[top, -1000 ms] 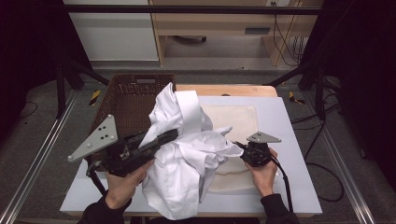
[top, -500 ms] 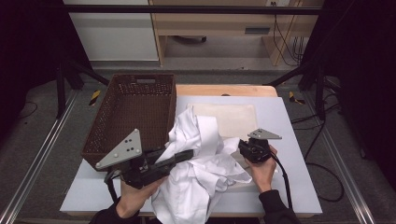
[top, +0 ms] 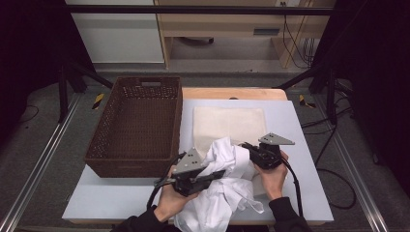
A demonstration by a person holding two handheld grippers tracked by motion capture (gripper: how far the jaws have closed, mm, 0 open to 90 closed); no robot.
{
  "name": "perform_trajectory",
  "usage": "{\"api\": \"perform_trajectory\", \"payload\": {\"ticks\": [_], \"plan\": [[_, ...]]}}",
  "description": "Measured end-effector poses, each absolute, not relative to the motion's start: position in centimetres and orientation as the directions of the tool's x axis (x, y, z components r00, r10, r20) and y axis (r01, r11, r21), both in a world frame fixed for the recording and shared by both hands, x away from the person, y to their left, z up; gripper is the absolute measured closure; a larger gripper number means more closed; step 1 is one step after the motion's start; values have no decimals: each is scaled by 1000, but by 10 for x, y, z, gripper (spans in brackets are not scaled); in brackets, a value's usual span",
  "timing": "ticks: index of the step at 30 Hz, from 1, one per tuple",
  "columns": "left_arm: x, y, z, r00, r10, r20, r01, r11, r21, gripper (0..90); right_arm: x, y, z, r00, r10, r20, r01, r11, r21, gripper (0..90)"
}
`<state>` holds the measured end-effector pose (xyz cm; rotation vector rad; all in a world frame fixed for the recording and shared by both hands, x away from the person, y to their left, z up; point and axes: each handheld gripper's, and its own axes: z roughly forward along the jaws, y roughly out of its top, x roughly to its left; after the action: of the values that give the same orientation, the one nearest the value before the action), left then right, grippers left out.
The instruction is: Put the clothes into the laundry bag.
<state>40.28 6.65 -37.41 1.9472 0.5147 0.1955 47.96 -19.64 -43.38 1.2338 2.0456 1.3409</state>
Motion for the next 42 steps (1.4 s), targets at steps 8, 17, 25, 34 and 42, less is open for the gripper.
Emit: {"api": "perform_trajectory", "payload": {"ticks": [8, 17, 25, 34, 42], "plan": [[419, 30, -407, 882, 471, -30, 273, -458, 846, 833, 476, -197, -428, -537, 833, 132, 444, 146, 884, 882], [440, 24, -436, 858, 510, -57, 362, -523, 772, 832, 472, -200, -421, -547, 826, 137, 422, 130, 897, 882], [448, 8, -439, 866, 495, -65, 400, -610, 684, 827, 466, -191, -412, -578, 808, 109, 383, 151, 911, 882], [451, -3, -425, 867, 496, -53, 368, -564, 739, 828, 462, -193, -407, -585, 803, 114, 363, 133, 922, 882], [463, -11, -448, 854, 518, -53, 413, -612, 675, 822, 458, -189, -406, -607, 787, 108, 350, 143, 926, 882]]}}
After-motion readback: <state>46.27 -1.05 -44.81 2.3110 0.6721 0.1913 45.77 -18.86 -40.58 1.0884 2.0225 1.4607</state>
